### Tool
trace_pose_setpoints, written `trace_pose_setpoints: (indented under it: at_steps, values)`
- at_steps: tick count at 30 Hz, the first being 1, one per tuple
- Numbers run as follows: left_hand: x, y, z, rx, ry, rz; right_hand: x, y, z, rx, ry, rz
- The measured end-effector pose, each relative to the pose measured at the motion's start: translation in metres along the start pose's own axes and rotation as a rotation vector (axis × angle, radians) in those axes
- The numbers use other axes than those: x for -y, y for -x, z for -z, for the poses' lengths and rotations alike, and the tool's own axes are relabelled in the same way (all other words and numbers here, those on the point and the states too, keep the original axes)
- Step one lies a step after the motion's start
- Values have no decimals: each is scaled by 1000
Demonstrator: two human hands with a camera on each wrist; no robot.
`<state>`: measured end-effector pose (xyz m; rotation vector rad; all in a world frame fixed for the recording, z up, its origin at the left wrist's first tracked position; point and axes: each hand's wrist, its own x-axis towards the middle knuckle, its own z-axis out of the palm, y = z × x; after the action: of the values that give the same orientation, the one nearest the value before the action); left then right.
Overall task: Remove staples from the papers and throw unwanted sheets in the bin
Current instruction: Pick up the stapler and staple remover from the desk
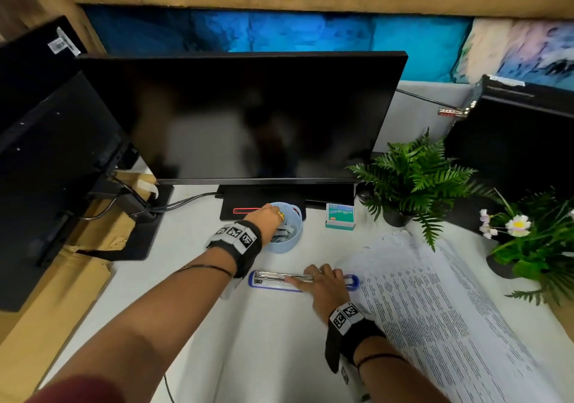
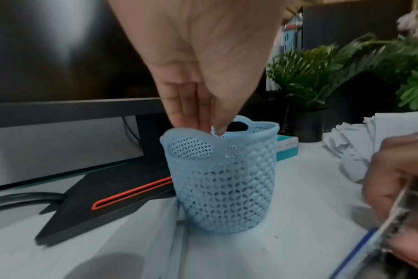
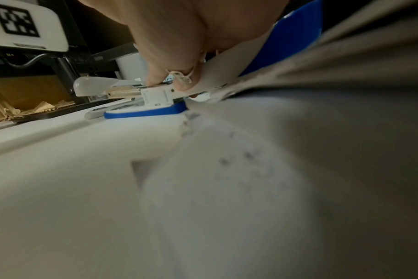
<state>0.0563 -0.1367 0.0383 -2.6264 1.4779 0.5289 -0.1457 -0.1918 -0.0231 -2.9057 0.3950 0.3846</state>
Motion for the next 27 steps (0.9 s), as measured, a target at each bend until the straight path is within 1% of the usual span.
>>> trace_pose_setpoints:
  at_steps: [2, 3, 5, 10, 12, 14, 17, 19, 21, 23, 25, 27]
  values:
    - [-5, -12, -2, 92, -46, 36, 1, 0, -1, -10, -4, 4]
    - [-5, -16, -5, 121, -75, 33, 1, 1, 0, -17, -11, 5]
    - [-6, -21, -9, 147, -119, 26, 1, 1, 1, -30, -26, 4]
    - [-12, -22, 2, 207, -119, 145, 0, 1, 0, -41, -35, 7]
    - [-15, -24, 8, 257, -87, 141, -1, 1, 0, -41, -45, 6]
    - [-14, -26, 8, 267, -93, 134, -1, 2, 1, -36, -56, 7]
    - [-12, -27, 4, 171, -85, 139, -1, 2, 2, -32, -52, 7]
    - [-11, -23, 4, 137, -51, 149, 0, 2, 1, -33, -49, 8]
    - [-10, -17, 6, 33, 62, 145, 1, 2, 1, -29, -52, 7]
    - [-7, -5, 8, -93, 256, 100, 1, 2, 1, -22, -58, 6]
    - [1, 11, 3, -191, 435, 55, 1, 2, 1, -24, -59, 2]
    - [9, 30, -5, -287, 475, -3, 1, 2, 1, -21, -55, -1]
